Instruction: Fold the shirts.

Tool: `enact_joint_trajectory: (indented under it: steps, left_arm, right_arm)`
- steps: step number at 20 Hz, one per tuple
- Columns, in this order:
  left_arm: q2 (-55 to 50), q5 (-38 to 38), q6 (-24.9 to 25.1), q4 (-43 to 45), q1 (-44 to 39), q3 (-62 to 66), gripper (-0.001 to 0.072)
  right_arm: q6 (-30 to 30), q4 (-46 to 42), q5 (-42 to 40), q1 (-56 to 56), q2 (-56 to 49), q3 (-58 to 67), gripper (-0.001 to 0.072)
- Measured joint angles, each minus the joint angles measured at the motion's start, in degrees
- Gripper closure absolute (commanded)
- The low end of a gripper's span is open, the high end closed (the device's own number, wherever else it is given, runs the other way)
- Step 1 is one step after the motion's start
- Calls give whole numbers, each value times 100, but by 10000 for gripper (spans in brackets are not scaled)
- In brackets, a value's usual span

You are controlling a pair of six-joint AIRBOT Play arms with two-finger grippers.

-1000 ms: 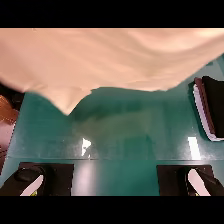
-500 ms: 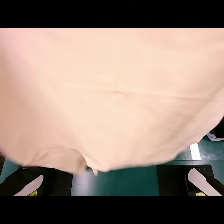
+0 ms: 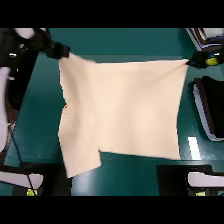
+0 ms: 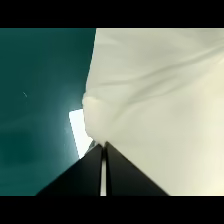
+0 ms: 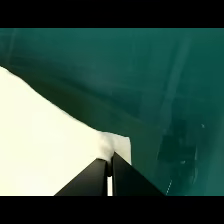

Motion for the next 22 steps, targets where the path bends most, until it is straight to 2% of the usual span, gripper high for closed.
enact_joint_trajectory:
  steps: [5,6,7,8,10,11,12,13,18,22]
  left_arm:
    - [-645,997,-11,37,0,-61,676]
    - [-693,1167,-15,42,0,-66,408]
    - [-726,1305,-24,48,0,-70,163]
    - [-750,1401,-61,48,2,-72,140]
    - [-782,1432,-151,46,39,-74,141]
    - [-787,1351,-201,52,92,-59,188]
    - [-782,1207,-238,61,164,-46,297]
    - [-758,966,-267,61,264,-35,343]
    - [-382,-426,-332,90,981,-317,341]
    - [544,-898,-328,22,1377,-1775,341]
  right_arm:
    - [142,-118,-457,96,-1034,800,697]
    - [160,-131,-466,116,-1196,970,649]
    - [170,-142,-444,138,-1344,1115,446]
    - [170,-136,-409,164,-1471,1261,365]
    - [195,-127,-334,184,-1648,1471,367]
    - [219,-138,-286,188,-1681,1537,368]
    - [232,-129,-227,186,-1670,1587,367]
    - [236,-120,-127,162,-1624,1620,368]
    - [-20,-57,636,-79,-940,1150,368]
    - [-363,446,914,-297,46,-282,367]
